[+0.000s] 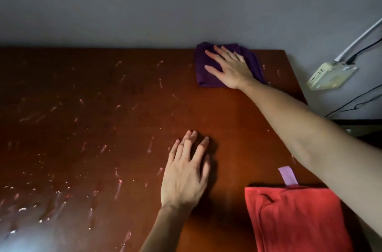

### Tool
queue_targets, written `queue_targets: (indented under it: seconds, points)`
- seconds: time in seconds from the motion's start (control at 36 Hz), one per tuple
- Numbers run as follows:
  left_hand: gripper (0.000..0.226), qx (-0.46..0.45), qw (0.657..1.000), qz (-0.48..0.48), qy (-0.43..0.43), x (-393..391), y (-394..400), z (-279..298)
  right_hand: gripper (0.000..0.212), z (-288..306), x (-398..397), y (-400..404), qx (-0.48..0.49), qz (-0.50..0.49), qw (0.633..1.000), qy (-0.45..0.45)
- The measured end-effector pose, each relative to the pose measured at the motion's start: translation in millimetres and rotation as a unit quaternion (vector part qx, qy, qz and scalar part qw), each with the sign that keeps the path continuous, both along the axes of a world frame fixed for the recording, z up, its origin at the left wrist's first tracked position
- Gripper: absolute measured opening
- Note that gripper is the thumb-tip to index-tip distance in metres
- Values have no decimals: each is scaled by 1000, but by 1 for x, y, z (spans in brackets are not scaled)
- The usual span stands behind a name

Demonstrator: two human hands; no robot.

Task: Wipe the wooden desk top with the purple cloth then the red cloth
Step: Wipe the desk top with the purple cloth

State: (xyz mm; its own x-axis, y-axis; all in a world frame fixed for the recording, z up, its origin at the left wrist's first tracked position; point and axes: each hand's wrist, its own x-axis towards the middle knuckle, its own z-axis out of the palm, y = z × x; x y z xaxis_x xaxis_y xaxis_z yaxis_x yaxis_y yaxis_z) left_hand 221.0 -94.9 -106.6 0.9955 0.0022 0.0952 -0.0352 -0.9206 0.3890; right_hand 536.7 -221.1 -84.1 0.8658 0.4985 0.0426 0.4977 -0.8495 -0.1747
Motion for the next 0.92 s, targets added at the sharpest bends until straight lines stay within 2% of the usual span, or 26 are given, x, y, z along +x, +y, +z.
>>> queue_targets:
  seconds: [0.14,0.22,0.31,0.47,0.58,0.69,0.83,0.92]
  points:
    - [51,4,1000,-3,2,0,1,3,64,-4,-31,-12,5,-69,998,2]
    - [51,10,1000,-2,1,-1,0,4,67,-5,-66,-33,5,-77,997,0]
    - [50,23,1000,-5,-8,-1,-1,4,75,-7,-110,-66,2,-38,999,1]
    - [49,81,994,-74,-28,-4,-6,7,68,-12,-193,-143,-38,50,997,-46]
    - [50,92,992,-82,-28,-6,-7,8,68,-12,-223,-179,-37,99,993,-47]
    - [50,83,993,-77,-21,-5,-8,8,68,-7,-206,-188,-39,145,988,-26]
    - [49,77,994,-72,-6,-3,-9,9,68,3,-140,-194,-72,224,972,-8]
    - [48,74,995,-70,1,-3,-9,7,68,9,-93,-187,-75,208,975,-2]
